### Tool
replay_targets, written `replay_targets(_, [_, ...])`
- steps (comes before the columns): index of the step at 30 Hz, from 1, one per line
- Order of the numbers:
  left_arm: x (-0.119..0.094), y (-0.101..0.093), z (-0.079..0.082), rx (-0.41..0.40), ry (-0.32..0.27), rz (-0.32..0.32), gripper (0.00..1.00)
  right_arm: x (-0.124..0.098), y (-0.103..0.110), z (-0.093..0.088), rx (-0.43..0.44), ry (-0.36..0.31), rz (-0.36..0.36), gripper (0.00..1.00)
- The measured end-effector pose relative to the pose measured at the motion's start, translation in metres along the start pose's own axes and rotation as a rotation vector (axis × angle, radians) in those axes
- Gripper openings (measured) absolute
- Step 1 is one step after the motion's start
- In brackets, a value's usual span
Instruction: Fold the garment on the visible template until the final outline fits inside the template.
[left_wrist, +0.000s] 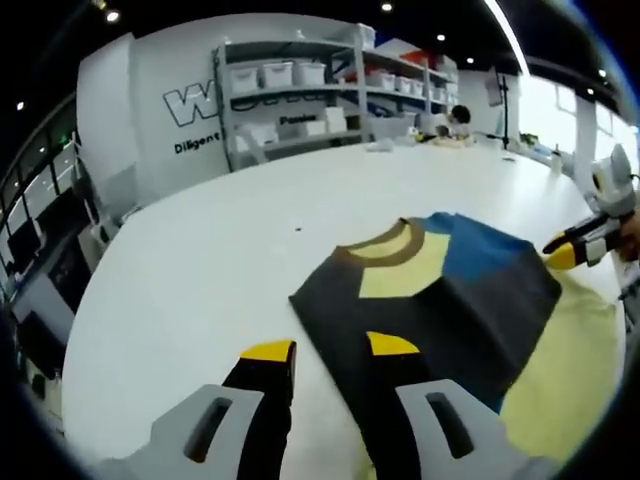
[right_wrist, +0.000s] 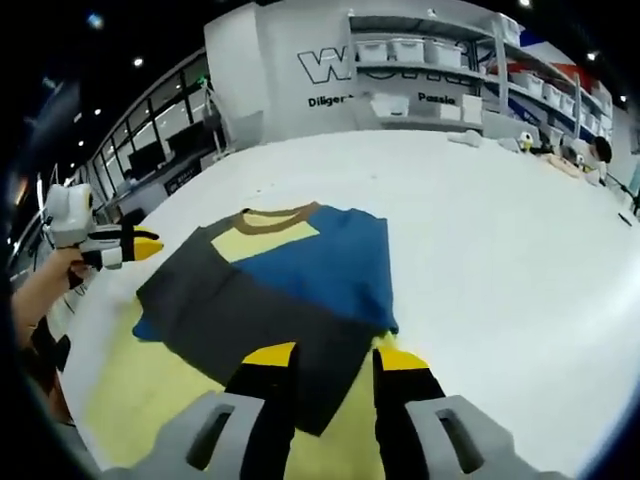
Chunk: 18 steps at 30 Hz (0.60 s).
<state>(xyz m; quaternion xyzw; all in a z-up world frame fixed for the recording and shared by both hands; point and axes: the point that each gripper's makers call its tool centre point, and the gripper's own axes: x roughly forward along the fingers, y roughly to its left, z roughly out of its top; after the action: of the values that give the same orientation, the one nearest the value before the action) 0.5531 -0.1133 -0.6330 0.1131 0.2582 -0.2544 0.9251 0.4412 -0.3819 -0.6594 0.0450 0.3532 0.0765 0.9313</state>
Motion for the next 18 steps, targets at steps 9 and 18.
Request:
replay_targets(9, [0.033,-0.002,-0.003,0.026,0.037,-0.015,0.23,0.014,-0.008,-0.004,-0.016,0.015,-0.024,0.21])
replay_targets(18, [0.047,0.008,-0.011,0.05,0.069,-0.005,0.16,0.02,-0.009,-0.004,-0.043,0.03,-0.049,0.14])
